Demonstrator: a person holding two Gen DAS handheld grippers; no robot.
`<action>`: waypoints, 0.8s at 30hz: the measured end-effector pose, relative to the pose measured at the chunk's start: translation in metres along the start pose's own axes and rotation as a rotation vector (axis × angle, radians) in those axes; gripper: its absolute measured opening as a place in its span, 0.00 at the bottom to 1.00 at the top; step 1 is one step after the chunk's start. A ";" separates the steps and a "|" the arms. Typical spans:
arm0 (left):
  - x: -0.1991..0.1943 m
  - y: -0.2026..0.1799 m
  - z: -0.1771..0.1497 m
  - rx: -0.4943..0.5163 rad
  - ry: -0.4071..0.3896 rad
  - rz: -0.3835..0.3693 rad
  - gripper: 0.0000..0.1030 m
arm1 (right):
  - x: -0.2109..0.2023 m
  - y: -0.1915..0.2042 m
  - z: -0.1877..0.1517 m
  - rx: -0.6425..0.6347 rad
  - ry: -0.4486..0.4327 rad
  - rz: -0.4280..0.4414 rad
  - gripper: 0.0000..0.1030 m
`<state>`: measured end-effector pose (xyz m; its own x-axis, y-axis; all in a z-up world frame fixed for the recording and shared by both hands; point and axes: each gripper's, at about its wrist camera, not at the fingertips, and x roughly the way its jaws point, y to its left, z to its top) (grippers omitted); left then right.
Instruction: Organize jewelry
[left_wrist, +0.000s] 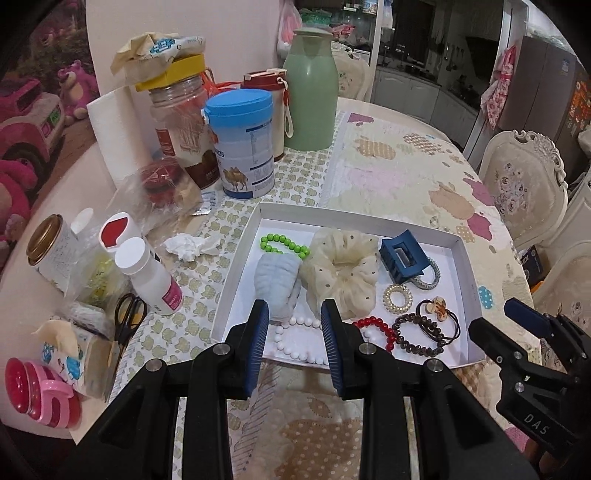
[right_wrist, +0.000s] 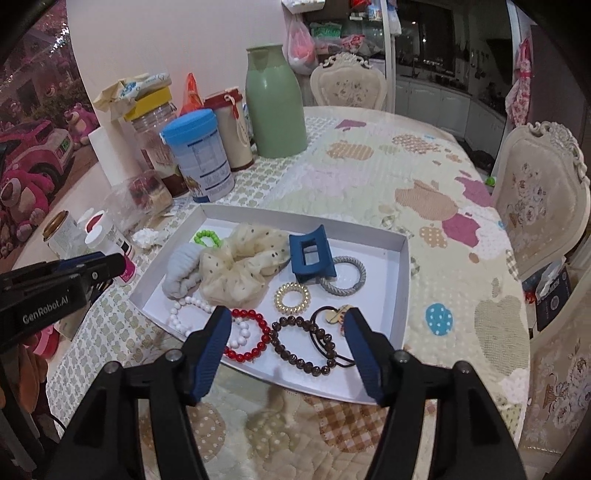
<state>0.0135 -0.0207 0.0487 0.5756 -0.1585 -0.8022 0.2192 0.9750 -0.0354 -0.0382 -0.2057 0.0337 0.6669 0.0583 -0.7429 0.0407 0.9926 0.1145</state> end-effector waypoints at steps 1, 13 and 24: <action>-0.002 0.000 0.000 0.002 -0.006 0.001 0.20 | -0.002 0.000 0.000 0.001 -0.006 -0.005 0.64; -0.015 -0.002 -0.004 0.024 -0.033 0.024 0.20 | -0.013 0.001 -0.003 0.028 -0.023 -0.022 0.65; -0.021 -0.004 -0.003 0.044 -0.053 0.032 0.20 | -0.015 0.003 -0.003 0.024 -0.022 -0.015 0.65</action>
<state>-0.0023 -0.0210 0.0641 0.6236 -0.1362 -0.7698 0.2332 0.9723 0.0169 -0.0507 -0.2038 0.0435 0.6824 0.0407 -0.7298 0.0685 0.9905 0.1192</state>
